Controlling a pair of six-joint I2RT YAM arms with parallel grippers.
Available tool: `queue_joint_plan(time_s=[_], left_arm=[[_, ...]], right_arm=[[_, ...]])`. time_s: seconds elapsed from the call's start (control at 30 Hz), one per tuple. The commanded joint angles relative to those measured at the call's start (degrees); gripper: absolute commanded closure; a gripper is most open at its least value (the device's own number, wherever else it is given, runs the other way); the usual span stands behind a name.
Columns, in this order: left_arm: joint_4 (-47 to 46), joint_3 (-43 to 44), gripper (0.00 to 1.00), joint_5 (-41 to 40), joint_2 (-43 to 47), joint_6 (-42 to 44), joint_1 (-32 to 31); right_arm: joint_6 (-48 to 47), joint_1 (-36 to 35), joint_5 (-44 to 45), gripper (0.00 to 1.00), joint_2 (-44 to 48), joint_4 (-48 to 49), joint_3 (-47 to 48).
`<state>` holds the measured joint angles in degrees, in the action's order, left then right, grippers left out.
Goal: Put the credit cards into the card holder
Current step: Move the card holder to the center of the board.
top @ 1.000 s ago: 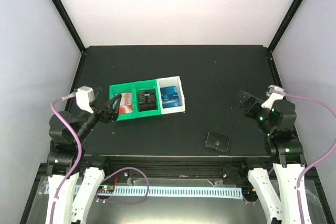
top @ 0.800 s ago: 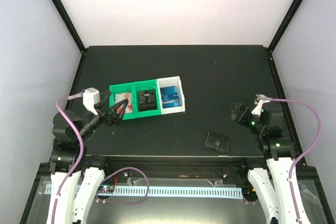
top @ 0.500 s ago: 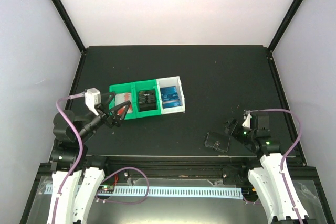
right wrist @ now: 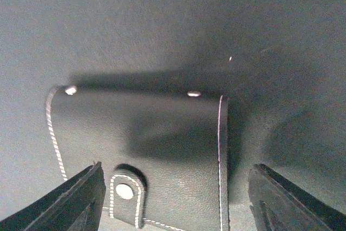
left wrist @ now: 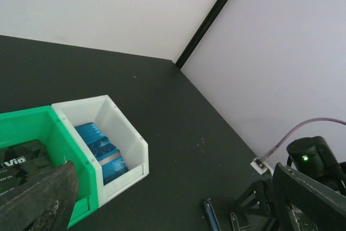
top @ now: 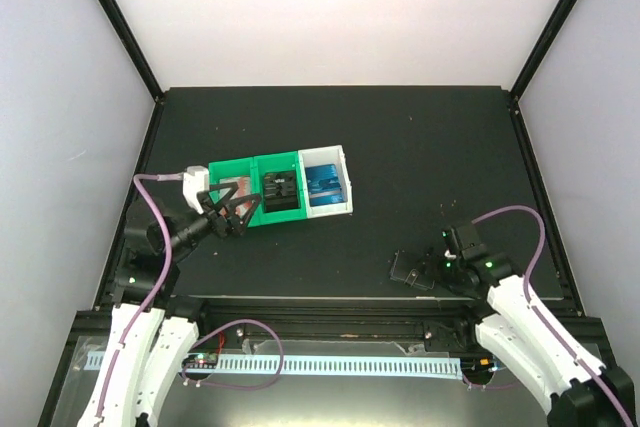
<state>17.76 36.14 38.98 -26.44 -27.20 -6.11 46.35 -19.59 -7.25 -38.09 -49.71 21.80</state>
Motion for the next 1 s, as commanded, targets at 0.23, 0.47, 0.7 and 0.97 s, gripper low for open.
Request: queue_joint_plan(time_s=[0.23, 0.47, 0.7, 0.97], left_arm=[[1.48, -1.56, 0.01, 3.39, -1.95, 0.10, -2.98], [0.98, -4.14, 0.01, 1.58, -5.18, -0.64, -8.12], [-3.30, -7.09, 0.01, -3.58, -9.78, -2.96, -16.02], [-10.25, -8.22, 0.01, -8.05, -17.68, -5.30, -25.34]], right_arm=[[-2.07, -8.78, 0.95, 0.40, -16.43, 13.01, 4.22], [-6.52, -15.63, -1.75, 0.49, -28.42, 21.39, 10.30], [-19.81, -19.91, -11.96, 0.46, -41.79, 29.15, 19.74], [-14.22, -19.91, 4.73, 0.40, -41.20, 20.42, 25.39]])
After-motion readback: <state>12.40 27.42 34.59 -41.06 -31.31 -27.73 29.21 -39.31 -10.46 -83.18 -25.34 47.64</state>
